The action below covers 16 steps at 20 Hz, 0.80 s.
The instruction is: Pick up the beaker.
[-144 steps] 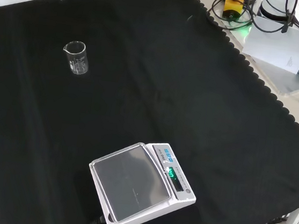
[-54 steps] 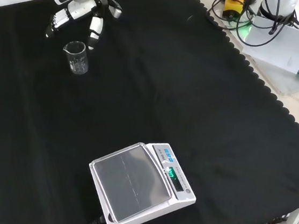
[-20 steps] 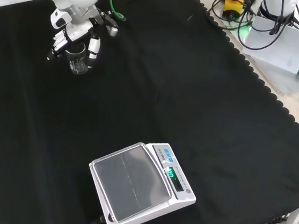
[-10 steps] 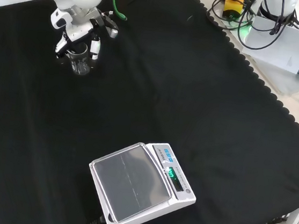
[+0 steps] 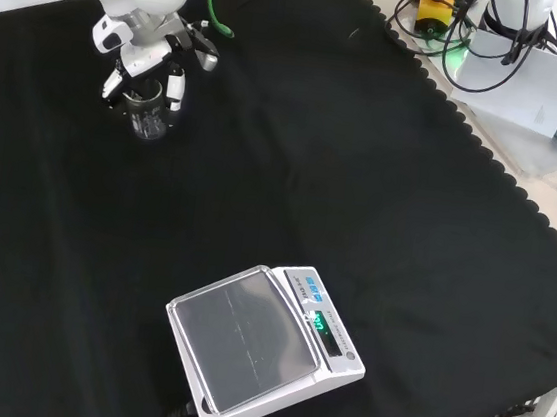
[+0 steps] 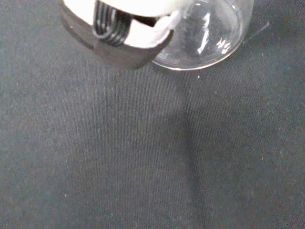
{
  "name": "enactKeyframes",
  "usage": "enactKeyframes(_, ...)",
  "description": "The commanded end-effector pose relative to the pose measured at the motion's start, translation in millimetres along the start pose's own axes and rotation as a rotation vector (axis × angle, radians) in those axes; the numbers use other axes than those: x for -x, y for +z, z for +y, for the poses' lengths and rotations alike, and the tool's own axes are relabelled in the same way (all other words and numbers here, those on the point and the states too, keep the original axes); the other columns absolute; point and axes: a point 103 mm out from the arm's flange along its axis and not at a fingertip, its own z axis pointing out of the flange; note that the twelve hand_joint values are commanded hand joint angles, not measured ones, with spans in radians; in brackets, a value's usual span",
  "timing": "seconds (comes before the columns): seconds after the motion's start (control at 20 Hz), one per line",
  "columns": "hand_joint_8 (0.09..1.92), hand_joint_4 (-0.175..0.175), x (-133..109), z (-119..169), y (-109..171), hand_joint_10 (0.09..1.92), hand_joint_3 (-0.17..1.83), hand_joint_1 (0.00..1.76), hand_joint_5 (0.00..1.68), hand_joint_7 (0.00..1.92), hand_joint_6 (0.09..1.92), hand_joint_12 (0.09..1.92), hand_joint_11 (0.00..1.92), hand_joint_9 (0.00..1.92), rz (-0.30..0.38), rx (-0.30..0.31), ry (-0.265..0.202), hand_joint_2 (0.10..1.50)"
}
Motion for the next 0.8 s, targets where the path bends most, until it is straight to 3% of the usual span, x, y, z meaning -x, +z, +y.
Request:
enactKeyframes(0.05,1.49,-0.153,1,0,3,1.35,0.47,1.07,0.58,0.47,1.6,1.18,0.89,0.75,0.007,0.003,-0.005,1.07)
enactKeyframes(0.25,1.51,-0.175,-3,-5,-12,1.37,0.34,1.04,0.61,0.48,1.59,1.18,0.89,0.76,-0.002,0.017,-0.015,1.16)
enactKeyframes(0.8,1.53,-0.175,-17,-32,-84,1.39,0.33,1.04,0.61,0.49,1.6,1.18,0.9,0.78,-0.032,0.089,-0.032,1.17)
